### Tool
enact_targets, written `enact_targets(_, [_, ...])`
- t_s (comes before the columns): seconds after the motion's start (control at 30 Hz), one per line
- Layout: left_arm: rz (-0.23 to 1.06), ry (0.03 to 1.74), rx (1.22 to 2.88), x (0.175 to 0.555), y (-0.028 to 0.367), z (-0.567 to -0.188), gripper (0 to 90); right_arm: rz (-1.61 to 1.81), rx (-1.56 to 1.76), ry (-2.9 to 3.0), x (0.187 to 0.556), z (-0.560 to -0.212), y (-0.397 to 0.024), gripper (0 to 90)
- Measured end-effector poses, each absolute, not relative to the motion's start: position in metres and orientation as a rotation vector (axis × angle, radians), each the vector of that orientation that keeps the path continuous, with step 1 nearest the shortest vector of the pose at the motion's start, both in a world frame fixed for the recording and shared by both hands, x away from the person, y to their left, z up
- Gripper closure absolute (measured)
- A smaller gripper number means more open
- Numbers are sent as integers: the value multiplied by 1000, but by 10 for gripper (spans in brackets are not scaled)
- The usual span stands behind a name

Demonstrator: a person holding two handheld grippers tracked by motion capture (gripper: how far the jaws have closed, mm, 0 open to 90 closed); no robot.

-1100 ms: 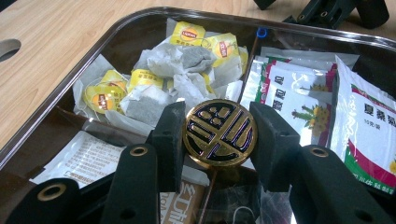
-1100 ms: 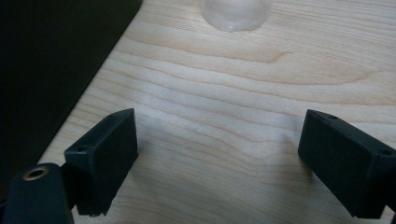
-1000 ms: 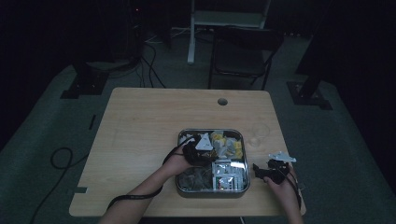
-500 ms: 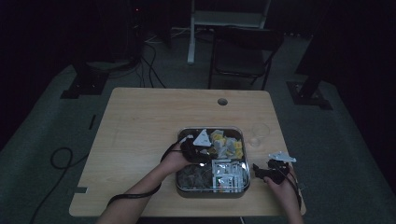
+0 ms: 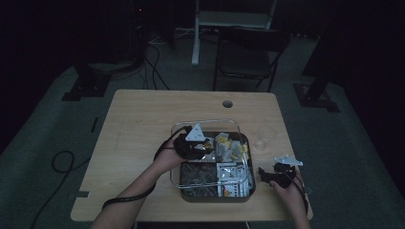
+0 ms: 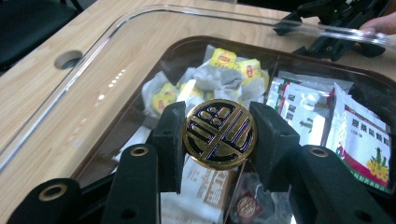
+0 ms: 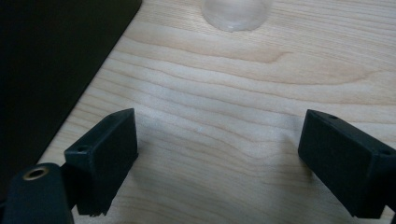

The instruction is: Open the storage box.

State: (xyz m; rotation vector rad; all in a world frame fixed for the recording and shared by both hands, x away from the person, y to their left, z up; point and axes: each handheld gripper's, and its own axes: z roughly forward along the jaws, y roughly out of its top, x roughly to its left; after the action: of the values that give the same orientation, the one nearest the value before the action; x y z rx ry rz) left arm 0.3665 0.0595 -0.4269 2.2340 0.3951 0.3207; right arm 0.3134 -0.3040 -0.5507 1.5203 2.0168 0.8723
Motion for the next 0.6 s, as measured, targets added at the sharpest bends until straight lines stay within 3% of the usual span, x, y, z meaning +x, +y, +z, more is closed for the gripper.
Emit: enact_targets(0.6, [416,592,2166,379,125,-420,594,872,1520,2016,313,-551,-304,115])
